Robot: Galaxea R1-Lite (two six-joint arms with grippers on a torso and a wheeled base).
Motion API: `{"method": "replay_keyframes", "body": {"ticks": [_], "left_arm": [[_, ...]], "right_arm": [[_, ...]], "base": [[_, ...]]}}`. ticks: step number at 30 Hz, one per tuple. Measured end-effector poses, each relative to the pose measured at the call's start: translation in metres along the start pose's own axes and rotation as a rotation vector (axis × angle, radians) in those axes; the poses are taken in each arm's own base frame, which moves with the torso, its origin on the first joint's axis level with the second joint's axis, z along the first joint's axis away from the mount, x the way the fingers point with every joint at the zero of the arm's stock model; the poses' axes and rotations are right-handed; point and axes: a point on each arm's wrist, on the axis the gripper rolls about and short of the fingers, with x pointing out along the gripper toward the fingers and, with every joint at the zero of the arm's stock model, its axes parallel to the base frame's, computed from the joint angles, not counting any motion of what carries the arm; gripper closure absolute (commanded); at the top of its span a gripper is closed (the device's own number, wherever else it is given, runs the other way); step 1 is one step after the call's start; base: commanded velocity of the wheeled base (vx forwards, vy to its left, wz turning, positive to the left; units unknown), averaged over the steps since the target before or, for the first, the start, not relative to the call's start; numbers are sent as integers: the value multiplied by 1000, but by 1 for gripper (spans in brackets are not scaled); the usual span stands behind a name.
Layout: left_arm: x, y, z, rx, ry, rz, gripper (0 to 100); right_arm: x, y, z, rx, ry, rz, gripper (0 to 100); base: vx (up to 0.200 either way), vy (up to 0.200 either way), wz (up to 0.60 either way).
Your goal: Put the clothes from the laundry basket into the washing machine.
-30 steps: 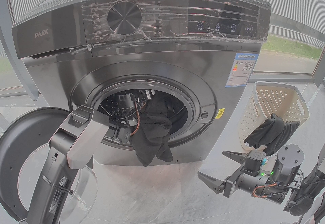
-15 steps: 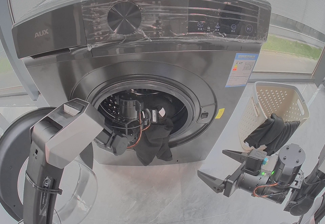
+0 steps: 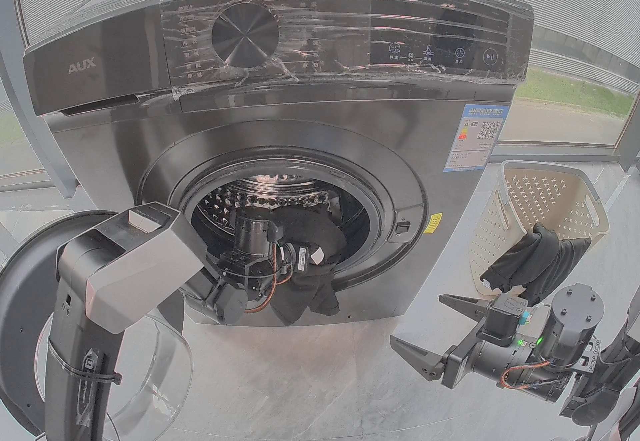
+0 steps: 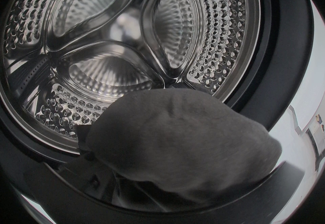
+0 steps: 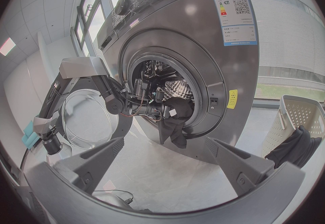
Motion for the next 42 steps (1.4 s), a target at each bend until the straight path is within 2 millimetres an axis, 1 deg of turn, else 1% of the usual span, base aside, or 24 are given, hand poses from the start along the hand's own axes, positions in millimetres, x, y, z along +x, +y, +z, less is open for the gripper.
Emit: {"method": "replay_keyframes", "body": {"ticks": [7,10,12,16,20,23,25,28,29,35,39,42], "left_arm": [[5,2,-12,-3,18,5,100],[7,1,-12,-12,12,3,100],[8,0,-8,-19,-4,6,100],[15,-1,10,-39,-75,24,100],[22,1,38,-81,-178,55,100],[26,7,56,-109,-246,79,100],[28,11,61,-119,-269,90,100],[29,14,62,-124,-276,99,100],[30,15,62,-125,-275,100,0],[29,14,59,-130,-272,97,0],[25,10,50,-122,-229,92,0],[18,6,39,-106,-161,84,0]], "right_arm": [[0,0,0,0,0,0,0],[0,0,0,0,-1,0,0],[0,0,0,0,-1,0,0],[0,0,0,0,-1,0,0],[0,0,0,0,-1,0,0],[0,0,0,0,-1,0,0],[0,0,0,0,0,0,0],[-1,0,0,1,0,3,0],[-1,0,0,1,1,3,0],[-1,0,0,1,0,4,0],[-1,0,0,1,1,3,0],[-2,0,-1,1,7,5,0]], "base": [[0,0,0],[0,0,0],[0,0,0],[0,0,0],[0,0,0],[0,0,0],[0,0,0],[0,0,0],[0,0,0],[0,0,0],[0,0,0],[0,0,0]]}}
